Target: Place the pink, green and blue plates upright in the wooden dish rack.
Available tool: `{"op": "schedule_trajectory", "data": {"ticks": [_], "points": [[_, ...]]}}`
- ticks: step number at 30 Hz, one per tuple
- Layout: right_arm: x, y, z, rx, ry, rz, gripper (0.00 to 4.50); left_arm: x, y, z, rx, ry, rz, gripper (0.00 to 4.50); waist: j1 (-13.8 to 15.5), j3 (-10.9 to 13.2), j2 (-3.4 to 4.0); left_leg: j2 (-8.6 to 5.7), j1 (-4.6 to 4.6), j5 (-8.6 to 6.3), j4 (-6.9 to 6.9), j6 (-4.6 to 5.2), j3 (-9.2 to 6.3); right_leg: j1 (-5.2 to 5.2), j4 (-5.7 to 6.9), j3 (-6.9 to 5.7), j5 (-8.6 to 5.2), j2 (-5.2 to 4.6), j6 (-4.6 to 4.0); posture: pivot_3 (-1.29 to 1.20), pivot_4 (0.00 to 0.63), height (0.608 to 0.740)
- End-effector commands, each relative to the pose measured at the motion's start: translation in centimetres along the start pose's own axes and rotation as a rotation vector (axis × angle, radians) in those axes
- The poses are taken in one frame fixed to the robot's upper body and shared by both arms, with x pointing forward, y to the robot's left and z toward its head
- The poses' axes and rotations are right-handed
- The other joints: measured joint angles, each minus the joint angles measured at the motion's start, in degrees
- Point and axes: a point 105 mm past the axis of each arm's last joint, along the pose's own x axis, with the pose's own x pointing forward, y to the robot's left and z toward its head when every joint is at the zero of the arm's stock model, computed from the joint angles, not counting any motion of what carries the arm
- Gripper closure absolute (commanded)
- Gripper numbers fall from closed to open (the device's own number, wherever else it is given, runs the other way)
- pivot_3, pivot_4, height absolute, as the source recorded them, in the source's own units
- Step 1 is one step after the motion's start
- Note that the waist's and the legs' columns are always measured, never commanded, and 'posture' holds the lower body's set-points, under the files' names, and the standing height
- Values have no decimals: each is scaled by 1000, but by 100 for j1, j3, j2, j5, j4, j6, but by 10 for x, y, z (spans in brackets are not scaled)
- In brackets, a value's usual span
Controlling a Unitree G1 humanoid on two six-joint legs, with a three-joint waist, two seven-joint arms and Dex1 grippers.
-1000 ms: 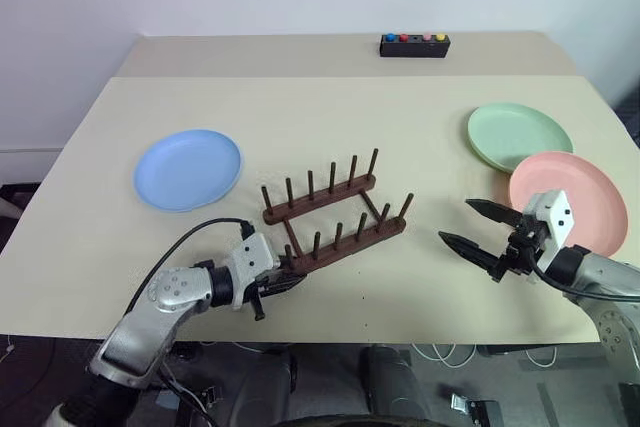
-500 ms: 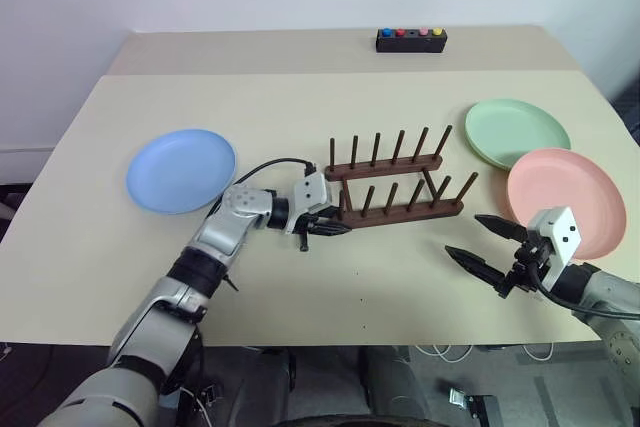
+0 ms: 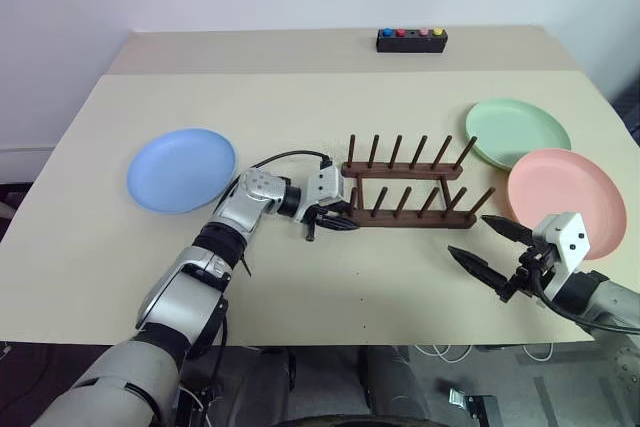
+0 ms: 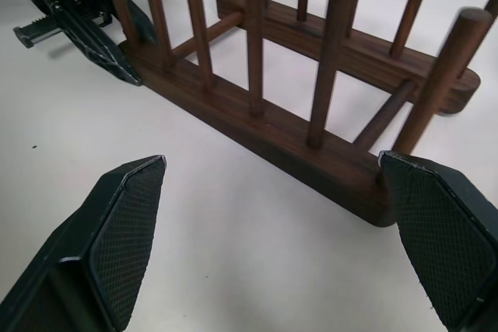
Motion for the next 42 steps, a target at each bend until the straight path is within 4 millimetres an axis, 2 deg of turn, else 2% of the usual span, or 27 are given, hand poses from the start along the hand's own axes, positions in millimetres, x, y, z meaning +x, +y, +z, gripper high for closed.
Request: {"op": "schedule_trajectory", "data": {"ticks": [1, 4, 5, 8, 9, 11, 12, 17, 18, 22, 28, 32, 37, 42], "points": [[3, 4, 11, -23, -42, 17, 0, -5, 7, 13, 34, -38, 19, 1776, 2, 0, -1, 0, 0, 0, 0, 0, 0, 0, 0, 0, 0, 0, 0, 0, 150, 740], [4, 3, 10, -23, -38, 24, 0, -9, 8, 12, 40, -41, 34, 297, 3, 1, -1, 0, 0, 0, 0, 0, -1, 0, 0, 0, 0, 0, 0, 0, 150, 740], [4, 2, 9, -24, -33, 25, 0, -11, 7, 11, 41, -41, 44, 59, 3, 1, -1, 0, 0, 0, 0, 0, -1, 0, 0, 0, 0, 0, 0, 0, 150, 740], [4, -2, 6, -27, -11, 13, 0, -19, 5, 6, 8, -55, 78, 59, -16, 0, 0, 0, 0, 0, 0, 0, -1, 0, 1, 0, 0, 0, 0, 0, 150, 740], [4, -3, 3, -24, 4, 11, 547, -22, 4, 5, -1, -59, 88, 322, -16, 0, 1, 0, 1, 0, -2, 0, -1, 0, 1, 0, 0, 0, 0, 0, 150, 740], [3, -4, -1, -28, 29, 11, 1314, -25, 1, 3, -10, -65, 102, 903, -12, -1, 1, 1, 2, 0, -2, 0, -2, 0, 3, 0, 0, 0, 0, 0, 150, 740], [2, -5, -3, -37, 44, 11, 1777, -27, -3, 2, -17, -69, 105, 1323, -8, -1, 2, 1, 2, 0, -2, 0, -2, 0, 3, 0, 0, 0, 0, 0, 150, 740], [-3, -9, -15, -56, 111, -13, 4350, -31, -35, -4, -63, -92, 93, 3855, -5, -4, 6, 1, 2, 0, -3, 0, -3, 0, 3, 1, 0, -1, 0, 0, 150, 740], [-4, -10, -17, -60, 122, -15, 4500, -30, -39, -4, -63, -89, 92, 4430, 0, -4, 7, 1, 3, 0, -3, 0, -3, 0, 4, 1, 0, -1, -1, 0, 150, 740], [-5, -20, -35, -92, 221, -73, 4500, -16, -50, -4, -66, -56, 117, 4480, 29, -4, 4, 1, 5, 0, 6, 0, -4, 10, 4, 0, 1, -1, -2, 0, 150, 740], [2, -27, -43, -141, 258, -92, 4500, 0, -51, 3, -70, -62, 170, 4480, -8, -5, 6, 0, 13, 0, 4, 0, -3, 13, 3, 0, 1, 0, -2, 0, 150, 740], [12, -41, -50, -217, 296, -136, 4500, 6, -49, 2, -67, -48, 205, 4480, -19, -7, 2, 1, 21, 0, 3, 0, -1, 17, 3, 1, 1, 0, -3, 0, 150, 740], [30, -43, -46, -246, 267, -120, 4500, 10, -48, 3, -62, -50, 227, 4480, -12, -7, -2, 1, 50, 0, 3, 0, 0, 49, 0, 1, 1, 0, -3, 0, 150, 740], [44, -50, -44, -272, 255, -128, 4500, 9, -36, 1, -38, -40, 301, 4480, -32, -7, -4, 1, 58, 0, 2, 0, 1, 51, 2, 2, 1, 0, -4, 0, 150, 740]]}}
